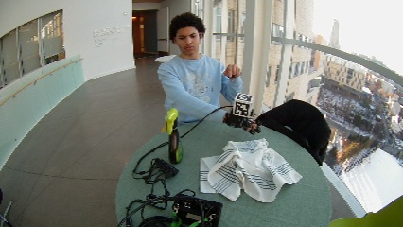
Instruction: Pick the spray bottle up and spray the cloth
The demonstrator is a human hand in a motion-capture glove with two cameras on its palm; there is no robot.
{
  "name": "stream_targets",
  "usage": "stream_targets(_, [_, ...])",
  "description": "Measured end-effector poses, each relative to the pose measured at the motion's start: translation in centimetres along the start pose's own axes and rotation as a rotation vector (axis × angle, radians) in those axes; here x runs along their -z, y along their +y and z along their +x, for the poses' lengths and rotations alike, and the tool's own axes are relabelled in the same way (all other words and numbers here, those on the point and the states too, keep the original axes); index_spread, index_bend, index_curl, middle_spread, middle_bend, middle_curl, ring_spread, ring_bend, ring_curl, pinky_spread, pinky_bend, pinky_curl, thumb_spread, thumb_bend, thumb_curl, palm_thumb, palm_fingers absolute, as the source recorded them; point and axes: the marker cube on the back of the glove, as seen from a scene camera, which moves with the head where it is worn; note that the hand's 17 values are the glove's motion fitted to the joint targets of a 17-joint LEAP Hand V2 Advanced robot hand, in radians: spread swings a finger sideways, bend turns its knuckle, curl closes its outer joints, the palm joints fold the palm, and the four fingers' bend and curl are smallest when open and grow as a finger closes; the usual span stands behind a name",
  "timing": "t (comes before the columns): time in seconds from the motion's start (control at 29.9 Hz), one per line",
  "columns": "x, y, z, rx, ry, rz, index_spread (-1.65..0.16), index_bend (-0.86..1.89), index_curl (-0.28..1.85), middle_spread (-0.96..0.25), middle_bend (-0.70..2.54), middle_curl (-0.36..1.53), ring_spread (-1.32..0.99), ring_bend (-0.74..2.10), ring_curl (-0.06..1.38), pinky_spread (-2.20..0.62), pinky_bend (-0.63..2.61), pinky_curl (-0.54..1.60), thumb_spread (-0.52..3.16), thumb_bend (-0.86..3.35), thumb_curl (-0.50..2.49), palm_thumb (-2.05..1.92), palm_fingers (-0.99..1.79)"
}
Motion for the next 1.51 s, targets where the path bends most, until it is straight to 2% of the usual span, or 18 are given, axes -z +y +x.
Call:
stream_targets(0.33, [0.8,0.6,0.7,-0.022,-0.029,0.005,-0.35,0.18,0.19,-0.06,0.37,0.19,-0.02,0.24,0.15,0.19,0.29,0.17,0.88,0.25,0.11,0.46,0.55])
stream_targets(0.77, [1.3,4.2,1.5,-0.023,0.021,-0.045,-0.4,0.16,0.25,-0.07,0.34,0.27,-0.02,0.21,0.19,0.22,0.24,0.23,1.1,0.19,0.16,0.5,0.52])
stream_targets(1.0, [3.6,10.3,2.0,-0.009,-0.009,0.042,-0.42,0.14,0.26,-0.07,0.32,0.29,0.0,0.22,0.21,0.23,0.22,0.25,1.13,0.15,0.18,0.53,0.5])
stream_targets(1.17, [5.0,15.7,2.7,-0.051,-0.006,0.114,-0.41,0.15,0.27,-0.07,0.31,0.31,-0.01,0.25,0.23,0.23,0.21,0.26,1.14,0.13,0.2,0.55,0.55])
stream_targets(1.51, [6.0,28.0,6.8,-0.31,-0.12,0.336,-0.41,0.14,0.27,-0.08,0.3,0.33,-0.01,0.25,0.25,0.23,0.2,0.28,1.14,0.08,0.22,0.59,0.57])
